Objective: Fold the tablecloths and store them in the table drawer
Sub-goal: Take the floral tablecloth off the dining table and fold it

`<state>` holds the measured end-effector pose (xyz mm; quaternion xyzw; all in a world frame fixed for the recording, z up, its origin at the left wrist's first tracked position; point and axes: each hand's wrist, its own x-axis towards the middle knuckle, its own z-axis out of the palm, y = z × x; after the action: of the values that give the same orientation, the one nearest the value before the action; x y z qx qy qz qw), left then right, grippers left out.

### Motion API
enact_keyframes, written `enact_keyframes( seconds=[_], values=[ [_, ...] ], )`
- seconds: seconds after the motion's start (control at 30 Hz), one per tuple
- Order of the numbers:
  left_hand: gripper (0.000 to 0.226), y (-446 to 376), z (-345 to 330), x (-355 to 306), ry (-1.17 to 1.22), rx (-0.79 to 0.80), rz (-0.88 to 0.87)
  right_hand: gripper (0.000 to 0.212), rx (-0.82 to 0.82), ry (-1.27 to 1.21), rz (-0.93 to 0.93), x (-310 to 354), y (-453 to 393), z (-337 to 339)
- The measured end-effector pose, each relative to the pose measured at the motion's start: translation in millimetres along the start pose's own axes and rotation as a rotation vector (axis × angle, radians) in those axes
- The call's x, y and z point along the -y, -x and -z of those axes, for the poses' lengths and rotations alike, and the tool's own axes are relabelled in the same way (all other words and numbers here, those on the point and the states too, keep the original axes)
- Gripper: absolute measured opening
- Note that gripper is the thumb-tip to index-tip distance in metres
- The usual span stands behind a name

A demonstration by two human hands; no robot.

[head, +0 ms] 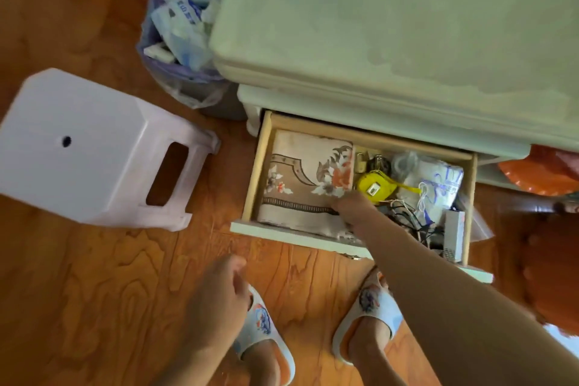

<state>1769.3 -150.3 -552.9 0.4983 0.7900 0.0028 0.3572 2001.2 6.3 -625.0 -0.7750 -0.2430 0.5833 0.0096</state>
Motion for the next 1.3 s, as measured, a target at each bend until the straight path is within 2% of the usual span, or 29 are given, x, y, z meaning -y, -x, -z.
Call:
enact_keyframes(
  seconds=[0.07, 0.1, 0.17, 0.23, 0.33, 0.37, 0.4, 0.43, 0.47, 0.53, 0.57, 0.63, 0.73, 0.8, 0.83, 0.87, 0.93, 1.0, 1.1, 1.2, 1.3],
  values=[
    [0.041, -19, 14, 1, 0.011, -0.123, -0.039, 0.048, -0.155, 0.218, 0.000, -1, -4, -23],
    [0.050, -29, 19, -1, -0.007, -0.136, -0.076, 0.050, -0.193, 0.283, 0.002, -2, -1, -32],
    [0.063, -46, 20, -6, -0.116, -0.060, -0.181, 0.050, -0.209, 0.436, 0.047, -3, 2, -41],
    [0.065, -56, 15, -9, -0.221, 0.070, -0.240, 0.051, -0.246, 0.532, 0.097, -2, 3, -41],
    [0.064, -59, 8, -12, -0.296, 0.161, -0.221, 0.068, -0.453, 0.644, 0.287, 5, 11, -37],
    [0.064, -59, 8, -12, -0.305, 0.158, -0.219, 0.070, -0.546, 0.668, 0.397, 10, 15, -40],
    [0.064, -58, 9, -13, -0.311, 0.151, -0.227, 0.070, -0.562, 0.719, 0.514, 18, 20, -46],
    [0.064, -58, 10, -13, -0.311, 0.145, -0.239, 0.070, -0.476, 0.785, 0.612, 26, 24, -54],
    [0.064, -59, 10, -11, -0.315, 0.147, -0.254, 0.072, -0.312, 0.816, 0.660, 33, 25, -66],
    [0.066, -62, 10, -5, -0.303, 0.170, -0.271, 0.081, 0.051, 0.854, 0.589, 47, 23, -91],
    [0.067, -63, 10, -3, -0.284, 0.185, -0.264, 0.083, 0.146, 0.886, 0.561, 52, 20, -101],
    [0.068, -65, 11, -3, -0.246, 0.210, -0.249, 0.085, 0.216, 0.897, 0.524, 53, 10, -109],
    [0.072, -64, 13, -7, -0.188, 0.269, -0.186, 0.089, 0.388, 0.578, 0.504, 48, 14, -86],
    [0.074, -62, 13, -9, -0.187, 0.288, -0.179, 0.064, 0.387, 0.490, 0.469, 36, 17, -62],
    [0.075, -60, 14, -9, -0.193, 0.292, -0.184, 0.045, 0.356, 0.605, 0.441, 29, 16, -51],
    [0.076, -58, 14, -11, -0.201, 0.294, -0.187, 0.035, 0.332, 0.746, 0.402, 20, 15, -42],
    [0.079, -55, 14, -15, -0.221, 0.303, -0.165, 0.038, 0.319, 0.976, 0.395, 11, 12, -35],
    [0.080, -47, 18, -21, -0.236, 0.316, -0.118, 0.044, 0.361, 1.048, 0.458, 12, 18, -35],
    [0.078, -24, 32, -23, -0.226, 0.340, -0.060, 0.045, 0.388, 1.023, 0.397, 19, 53, -33],
    [0.067, 16, 65, -29, -0.124, 0.358, 0.078, 0.043, 0.258, 0.960, 0.369, 20, 109, -11],
    [0.046, 68, 133, -49, 0.024, 0.339, 0.211, 0.038, 0.165, 0.995, 0.427, 52, 192, 30]
  ],
)
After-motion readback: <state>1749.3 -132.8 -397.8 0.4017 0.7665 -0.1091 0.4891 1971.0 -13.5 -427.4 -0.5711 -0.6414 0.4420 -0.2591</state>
